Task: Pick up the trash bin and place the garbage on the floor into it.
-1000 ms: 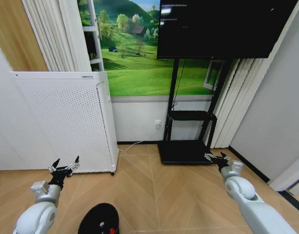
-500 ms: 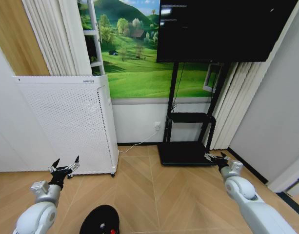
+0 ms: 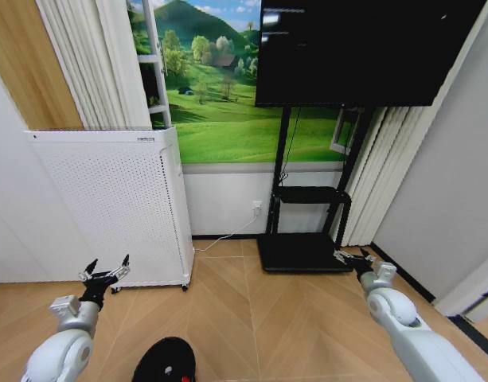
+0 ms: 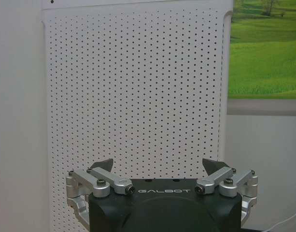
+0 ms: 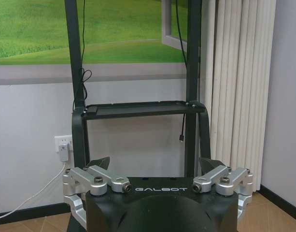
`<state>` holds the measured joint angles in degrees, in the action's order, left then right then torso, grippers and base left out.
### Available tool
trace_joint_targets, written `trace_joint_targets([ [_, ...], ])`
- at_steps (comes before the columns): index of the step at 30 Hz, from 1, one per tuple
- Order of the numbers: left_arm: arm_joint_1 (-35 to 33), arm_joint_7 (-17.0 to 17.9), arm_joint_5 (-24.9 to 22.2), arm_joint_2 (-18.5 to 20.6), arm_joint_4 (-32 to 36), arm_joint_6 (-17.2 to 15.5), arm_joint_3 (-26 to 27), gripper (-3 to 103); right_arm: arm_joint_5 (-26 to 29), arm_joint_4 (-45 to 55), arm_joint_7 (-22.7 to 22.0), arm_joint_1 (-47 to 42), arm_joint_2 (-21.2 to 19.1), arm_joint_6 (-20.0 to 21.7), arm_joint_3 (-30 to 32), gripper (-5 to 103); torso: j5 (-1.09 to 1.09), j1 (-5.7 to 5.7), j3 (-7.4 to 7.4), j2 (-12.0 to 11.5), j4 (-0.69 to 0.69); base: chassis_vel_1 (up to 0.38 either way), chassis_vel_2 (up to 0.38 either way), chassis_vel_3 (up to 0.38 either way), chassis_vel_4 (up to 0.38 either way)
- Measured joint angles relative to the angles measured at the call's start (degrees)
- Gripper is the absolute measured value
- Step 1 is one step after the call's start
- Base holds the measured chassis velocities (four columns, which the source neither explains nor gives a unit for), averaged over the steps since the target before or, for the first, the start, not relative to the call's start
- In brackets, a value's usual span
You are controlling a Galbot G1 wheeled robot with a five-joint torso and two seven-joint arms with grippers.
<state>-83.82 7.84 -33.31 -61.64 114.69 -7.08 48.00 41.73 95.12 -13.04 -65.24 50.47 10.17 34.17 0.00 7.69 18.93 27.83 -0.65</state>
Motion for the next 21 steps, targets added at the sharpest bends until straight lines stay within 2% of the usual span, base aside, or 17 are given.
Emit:
trace_joint_targets([
  [21,0.0,0.0,0.0,0.0,0.0,0.0,0.0,100,0.0,0.0,0.0,0.0,0.0,0.0,0.0,100,0.0,1.81,2.91,4.72,0.0,0.0,0.0,0.0,0.0],
])
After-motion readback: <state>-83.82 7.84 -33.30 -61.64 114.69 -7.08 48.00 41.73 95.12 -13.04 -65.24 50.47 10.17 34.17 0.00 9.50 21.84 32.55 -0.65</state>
